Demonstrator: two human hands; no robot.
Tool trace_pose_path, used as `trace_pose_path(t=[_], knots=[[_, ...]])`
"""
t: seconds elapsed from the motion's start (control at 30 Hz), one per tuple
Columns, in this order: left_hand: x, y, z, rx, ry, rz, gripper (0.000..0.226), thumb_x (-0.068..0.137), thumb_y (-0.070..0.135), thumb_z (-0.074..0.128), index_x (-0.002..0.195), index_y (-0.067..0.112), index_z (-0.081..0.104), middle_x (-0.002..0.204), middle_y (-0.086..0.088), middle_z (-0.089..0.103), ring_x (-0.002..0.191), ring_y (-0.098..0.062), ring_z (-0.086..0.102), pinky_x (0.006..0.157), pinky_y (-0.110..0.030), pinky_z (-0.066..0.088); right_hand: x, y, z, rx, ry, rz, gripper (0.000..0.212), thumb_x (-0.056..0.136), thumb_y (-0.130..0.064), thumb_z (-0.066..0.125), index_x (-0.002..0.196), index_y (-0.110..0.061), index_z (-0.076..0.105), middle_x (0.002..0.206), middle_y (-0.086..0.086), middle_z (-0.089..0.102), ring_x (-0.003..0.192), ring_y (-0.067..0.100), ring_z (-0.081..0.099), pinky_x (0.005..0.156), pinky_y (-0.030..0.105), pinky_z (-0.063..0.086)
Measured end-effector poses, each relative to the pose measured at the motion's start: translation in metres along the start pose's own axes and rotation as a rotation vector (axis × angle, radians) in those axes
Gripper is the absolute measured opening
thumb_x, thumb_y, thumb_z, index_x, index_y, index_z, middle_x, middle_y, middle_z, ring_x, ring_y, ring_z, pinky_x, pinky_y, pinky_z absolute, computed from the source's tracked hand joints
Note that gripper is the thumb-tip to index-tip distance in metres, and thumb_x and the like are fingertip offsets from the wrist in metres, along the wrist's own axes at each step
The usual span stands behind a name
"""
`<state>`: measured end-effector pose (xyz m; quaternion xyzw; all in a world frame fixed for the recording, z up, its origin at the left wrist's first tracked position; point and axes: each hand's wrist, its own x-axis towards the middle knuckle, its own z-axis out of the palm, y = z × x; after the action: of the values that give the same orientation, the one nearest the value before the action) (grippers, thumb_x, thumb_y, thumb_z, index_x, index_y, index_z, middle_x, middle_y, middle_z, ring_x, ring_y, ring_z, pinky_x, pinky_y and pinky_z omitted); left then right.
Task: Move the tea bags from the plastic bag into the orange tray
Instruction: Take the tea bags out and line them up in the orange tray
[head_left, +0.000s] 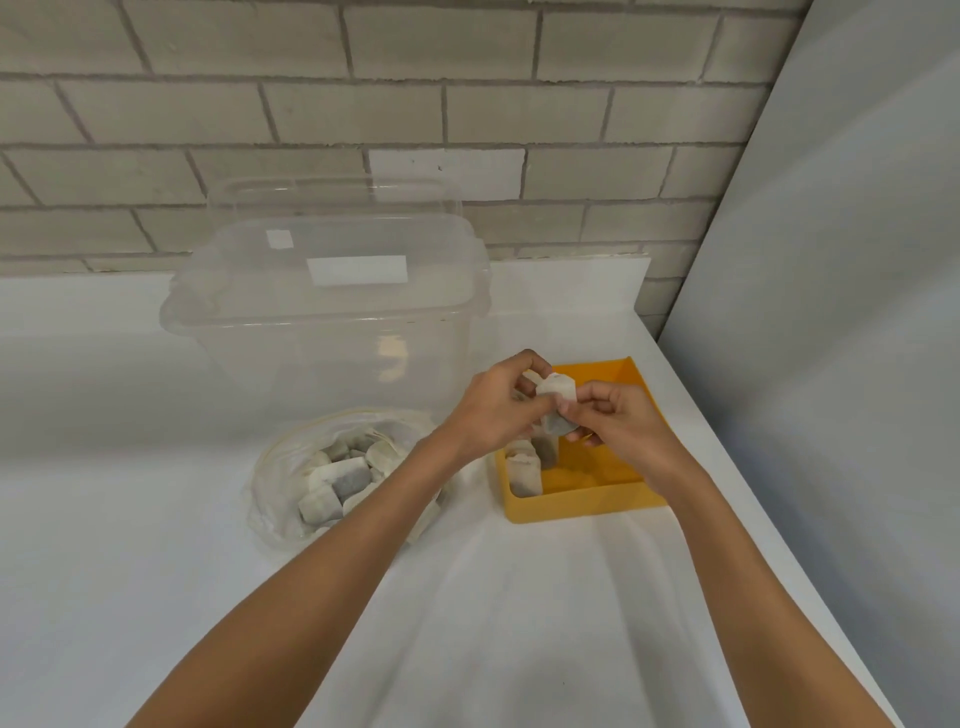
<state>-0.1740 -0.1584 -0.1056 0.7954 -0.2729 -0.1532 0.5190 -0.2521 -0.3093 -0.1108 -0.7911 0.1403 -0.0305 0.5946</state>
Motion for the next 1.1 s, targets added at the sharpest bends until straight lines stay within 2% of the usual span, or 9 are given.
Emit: trace_pose_path(t=[0.17,0.23,0.33,0.53,0.63,0.73,0.87,0.97,1.1], knots=[[0.019,-0.006,0.009,0.273,-0.046,0.052,0.010,0.086,0.022,0.069,0.089,0.012,0.070,0.090,-0.005,0.070,0.083,-0.017,0.062,0.076,-0.029,0.050,0.006,0.015,-0.009,-0.190,-0.049,0.092,0.008,0.088,-0.015,0.067,0.084,-0.008,0.067,0.076,0.002,0.069,0.061,0.014,0.065,0.054,0.017,0.046],[0.025,-0.012,0.016,0.391,-0.119,0.005,0.013,0.085,0.023,0.070,0.090,0.011,0.071,0.095,-0.008,0.069,0.085,-0.018,0.061,0.077,-0.028,0.050,0.010,0.021,-0.011,-0.324,-0.071,0.115,0.006,0.089,-0.010,0.065,0.083,-0.008,0.067,0.077,0.004,0.068,0.060,0.014,0.064,0.054,0.014,0.047],[0.028,-0.021,0.025,0.494,-0.174,-0.066,0.012,0.085,0.023,0.071,0.093,0.013,0.071,0.096,-0.007,0.065,0.092,-0.023,0.063,0.084,-0.038,0.054,0.017,0.030,-0.010,-0.465,-0.112,0.142,0.008,0.089,-0.005,0.063,0.083,-0.006,0.069,0.081,0.013,0.071,0.060,0.016,0.063,0.056,0.016,0.050],[0.025,-0.023,0.032,0.619,-0.110,-0.118,0.012,0.088,0.018,0.066,0.099,0.016,0.069,0.110,-0.009,0.064,0.100,-0.027,0.062,0.081,-0.034,0.052,0.026,0.035,0.001,-0.588,-0.093,0.143,0.013,0.089,-0.002,0.059,0.081,-0.001,0.069,0.063,0.010,0.065,0.052,0.015,0.060,0.061,0.026,0.051],[0.026,-0.022,0.034,0.732,-0.092,-0.132,0.016,0.091,0.019,0.061,0.106,0.018,0.066,0.117,-0.010,0.059,0.105,-0.030,0.060,0.080,-0.033,0.047,0.029,0.036,0.006,-0.638,-0.067,0.136,0.016,0.088,-0.001,0.056,0.083,0.003,0.070,0.067,0.015,0.068,0.054,0.016,0.060,0.068,0.035,0.055],[0.025,-0.023,0.034,0.822,-0.093,-0.126,0.023,0.092,0.019,0.058,0.115,0.016,0.061,0.121,-0.010,0.056,0.108,-0.030,0.059,0.084,-0.036,0.048,0.030,0.037,0.010,-0.629,-0.092,0.156,0.013,0.088,-0.001,0.058,0.081,0.000,0.069,0.063,0.013,0.067,0.054,0.019,0.062,0.066,0.034,0.055],[0.024,-0.024,0.029,0.785,-0.072,-0.098,0.026,0.089,0.020,0.063,0.115,0.017,0.057,0.119,-0.007,0.058,0.108,-0.028,0.058,0.082,-0.036,0.047,0.026,0.034,0.009,-0.596,-0.091,0.180,0.007,0.087,-0.003,0.060,0.084,-0.007,0.065,0.058,0.007,0.064,0.051,0.014,0.061,0.057,0.023,0.051],[0.021,-0.017,0.016,0.701,-0.018,-0.077,0.026,0.087,0.023,0.065,0.112,0.020,0.059,0.115,-0.004,0.061,0.106,-0.025,0.059,0.081,-0.035,0.047,0.023,0.030,0.003,-0.597,-0.045,0.173,0.009,0.088,-0.002,0.058,0.093,-0.008,0.064,0.061,0.007,0.064,0.055,0.015,0.061,0.059,0.026,0.051],[0.001,-0.003,-0.013,0.522,0.036,-0.064,0.019,0.086,0.025,0.066,0.105,0.023,0.064,0.099,0.003,0.067,0.099,-0.021,0.059,0.086,-0.038,0.050,0.017,0.013,-0.003,-0.616,0.022,0.059,0.007,0.088,-0.008,0.062,0.090,-0.013,0.066,0.070,0.000,0.062,0.066,0.016,0.063,0.054,0.020,0.045]])
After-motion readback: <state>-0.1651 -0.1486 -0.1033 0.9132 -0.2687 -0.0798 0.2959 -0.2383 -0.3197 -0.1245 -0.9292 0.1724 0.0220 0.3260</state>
